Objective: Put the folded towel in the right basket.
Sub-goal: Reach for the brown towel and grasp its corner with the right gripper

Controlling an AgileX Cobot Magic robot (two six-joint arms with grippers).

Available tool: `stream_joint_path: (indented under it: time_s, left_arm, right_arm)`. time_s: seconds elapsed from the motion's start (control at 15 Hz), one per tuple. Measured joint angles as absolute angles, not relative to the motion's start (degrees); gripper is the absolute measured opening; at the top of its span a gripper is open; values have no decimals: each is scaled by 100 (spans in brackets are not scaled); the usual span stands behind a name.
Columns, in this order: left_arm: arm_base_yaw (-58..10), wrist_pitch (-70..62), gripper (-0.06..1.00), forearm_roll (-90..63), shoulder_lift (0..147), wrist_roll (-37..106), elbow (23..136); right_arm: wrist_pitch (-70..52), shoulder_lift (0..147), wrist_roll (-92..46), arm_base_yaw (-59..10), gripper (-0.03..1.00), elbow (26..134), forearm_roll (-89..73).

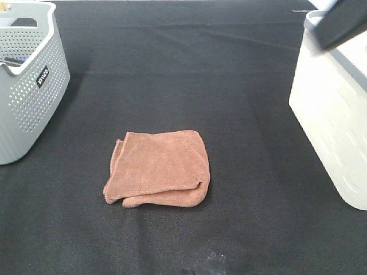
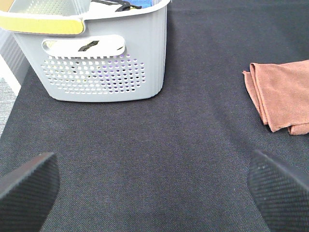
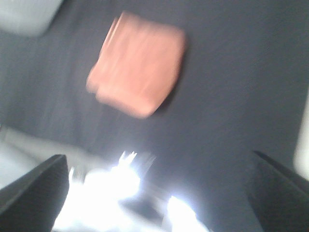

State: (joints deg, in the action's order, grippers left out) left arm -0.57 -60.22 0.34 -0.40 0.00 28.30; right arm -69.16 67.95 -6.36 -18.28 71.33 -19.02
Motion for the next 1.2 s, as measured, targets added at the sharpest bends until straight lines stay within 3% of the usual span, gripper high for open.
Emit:
stream_joint_path:
  time_s: [0.13,0.27,0.93,1.2]
  left_arm:
    - [-57,-6022,99,34,-40,0,2830]
    - [-57,-6022,99,34,-40,0,2830]
    - [-57,-6022,99,34,-40,0,2830]
    - [-57,-6022,99,34,-40,0,2830]
  right_arm:
    - [-6331,7666,-235,-2974,94,7133,-1793]
    - [-5850,8400,-178,-3317,94,7133,-1828]
    - [-4223,10766,-126,-3323,94,7133,-2848]
    - [-4137,11379,-143,-2876,94,7133,-2848]
